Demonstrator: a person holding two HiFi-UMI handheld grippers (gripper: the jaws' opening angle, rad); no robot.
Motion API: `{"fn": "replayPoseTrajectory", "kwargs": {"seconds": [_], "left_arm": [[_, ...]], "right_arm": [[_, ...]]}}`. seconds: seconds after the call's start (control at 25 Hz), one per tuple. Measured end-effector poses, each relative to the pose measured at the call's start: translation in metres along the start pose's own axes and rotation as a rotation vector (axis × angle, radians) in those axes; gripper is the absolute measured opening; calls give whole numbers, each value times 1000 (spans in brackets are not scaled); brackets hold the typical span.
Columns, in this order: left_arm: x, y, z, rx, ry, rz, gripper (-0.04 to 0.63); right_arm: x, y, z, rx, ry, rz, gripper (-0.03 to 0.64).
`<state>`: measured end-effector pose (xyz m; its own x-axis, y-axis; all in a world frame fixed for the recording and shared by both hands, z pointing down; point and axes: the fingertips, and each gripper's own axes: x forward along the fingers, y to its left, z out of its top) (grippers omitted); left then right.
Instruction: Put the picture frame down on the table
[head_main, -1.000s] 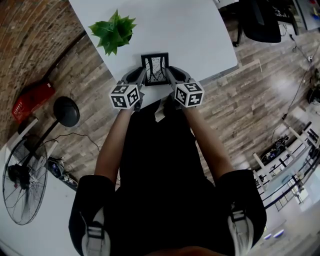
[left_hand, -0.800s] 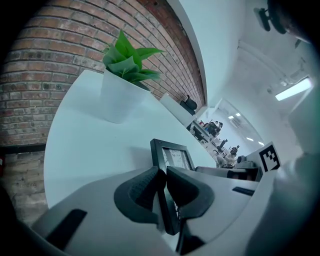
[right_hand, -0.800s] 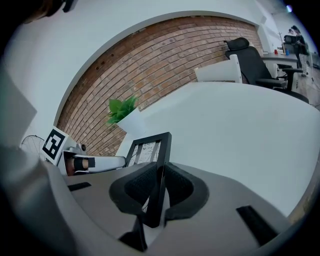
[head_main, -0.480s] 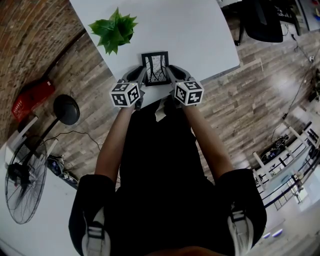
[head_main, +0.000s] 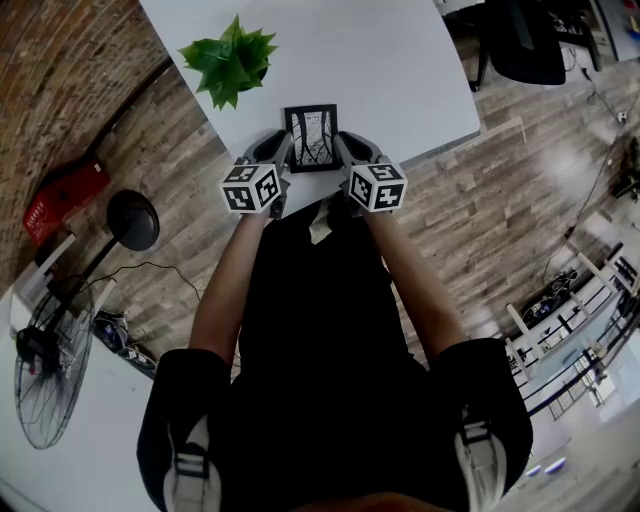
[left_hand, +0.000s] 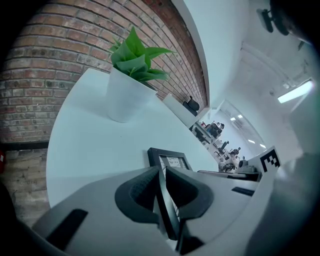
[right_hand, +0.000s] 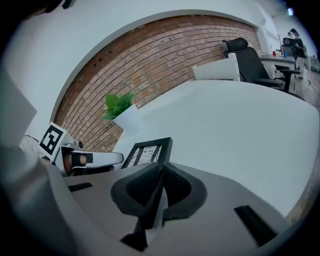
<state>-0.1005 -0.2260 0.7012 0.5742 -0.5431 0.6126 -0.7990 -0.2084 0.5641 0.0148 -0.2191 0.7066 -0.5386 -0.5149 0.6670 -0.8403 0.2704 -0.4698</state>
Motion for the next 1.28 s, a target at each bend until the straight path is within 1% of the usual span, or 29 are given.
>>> {"fn": "replayPoseTrajectory", "kwargs": {"seconds": [0.12, 0.24, 0.32, 0.56, 0.84, 1.04, 1.28], "left_arm": [[-1, 0, 4, 7, -11, -2, 55], [-2, -2, 5, 18, -19, -4, 43], [-4, -3, 6, 28, -22, -1, 37], [-14, -14, 8, 67, -39, 14, 26], [-31, -38, 6, 103, -69, 25, 23], [-43, -57, -3, 107, -79, 34, 22], [-65, -67, -11, 115, -99, 65, 21]], "right_arm": [[0, 0, 2, -8, -8, -3, 20], [-5, 3, 4, -91, -11, -7, -3], [-9, 5, 6, -136, -18, -7, -3], [-26, 5, 7, -142, -34, 21, -3], [-52, 14, 10, -221, -44, 51, -5], [-71, 14, 8, -259, -41, 66, -5], [-89, 18, 5, -305, -39, 86, -5]]}}
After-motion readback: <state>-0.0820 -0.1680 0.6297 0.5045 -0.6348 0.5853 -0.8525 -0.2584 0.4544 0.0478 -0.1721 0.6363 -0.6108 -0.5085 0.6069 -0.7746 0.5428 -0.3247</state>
